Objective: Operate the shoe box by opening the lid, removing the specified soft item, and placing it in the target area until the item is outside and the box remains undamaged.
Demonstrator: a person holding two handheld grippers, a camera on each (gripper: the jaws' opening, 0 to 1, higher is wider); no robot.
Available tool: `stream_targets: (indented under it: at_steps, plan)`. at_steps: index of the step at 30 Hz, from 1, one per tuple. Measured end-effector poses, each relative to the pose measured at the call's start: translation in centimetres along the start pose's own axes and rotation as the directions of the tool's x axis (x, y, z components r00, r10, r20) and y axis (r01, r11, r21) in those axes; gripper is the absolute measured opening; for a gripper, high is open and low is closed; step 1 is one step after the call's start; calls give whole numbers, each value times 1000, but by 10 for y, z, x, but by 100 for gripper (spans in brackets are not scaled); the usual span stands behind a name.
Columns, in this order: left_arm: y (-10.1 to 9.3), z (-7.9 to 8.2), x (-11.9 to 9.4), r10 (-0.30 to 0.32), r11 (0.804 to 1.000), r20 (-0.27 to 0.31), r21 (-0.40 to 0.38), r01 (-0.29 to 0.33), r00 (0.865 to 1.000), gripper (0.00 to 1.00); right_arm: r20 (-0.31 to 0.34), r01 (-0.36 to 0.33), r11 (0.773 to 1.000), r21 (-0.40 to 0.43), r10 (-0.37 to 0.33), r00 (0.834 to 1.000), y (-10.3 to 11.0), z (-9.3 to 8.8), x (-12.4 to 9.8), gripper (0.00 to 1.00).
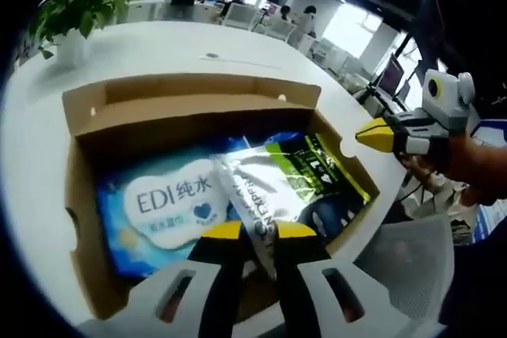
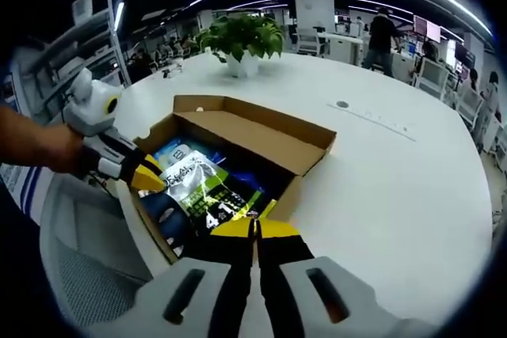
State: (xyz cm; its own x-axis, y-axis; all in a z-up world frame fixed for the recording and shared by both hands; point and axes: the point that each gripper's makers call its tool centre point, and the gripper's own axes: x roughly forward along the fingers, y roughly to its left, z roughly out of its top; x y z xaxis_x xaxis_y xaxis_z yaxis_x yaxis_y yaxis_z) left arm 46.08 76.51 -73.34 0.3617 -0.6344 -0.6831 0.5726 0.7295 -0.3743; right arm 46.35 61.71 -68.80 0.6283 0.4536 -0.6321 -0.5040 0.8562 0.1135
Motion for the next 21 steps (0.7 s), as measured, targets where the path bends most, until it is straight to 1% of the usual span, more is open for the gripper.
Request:
stream_targets:
  at_steps: [2, 4, 6, 11, 15, 21]
  plan:
    - [2, -2, 1, 12, 1000, -13, 6, -12, 1000, 9, 1, 0, 1000, -1, 0, 1000, -1, 0, -1, 0]
    - [2, -1, 0, 12, 1000, -12, 2, -12, 1000, 7, 5, 0, 1000, 2, 0, 1000, 0, 1, -2, 0]
    - [3, 0, 1, 16, 1000, -17, 21, -16, 1000, 5, 8, -2, 1000, 4, 2, 1000, 0, 2, -2, 0]
    - [2, 2, 1, 17, 999, -19, 38, -16, 1000, 0, 12, -11, 1000, 6, 11, 1000, 5, 2, -3, 1]
    - [0, 1, 3, 27, 997, -26, 68, -25, 999, 0, 8, -21, 1000, -1, 21, 1000, 9, 2, -2, 2]
    - [3, 1, 0, 33, 997, -22, 65, -32, 999, 0, 2, -35, 999, -11, 35, 999, 14, 2, 0, 3]
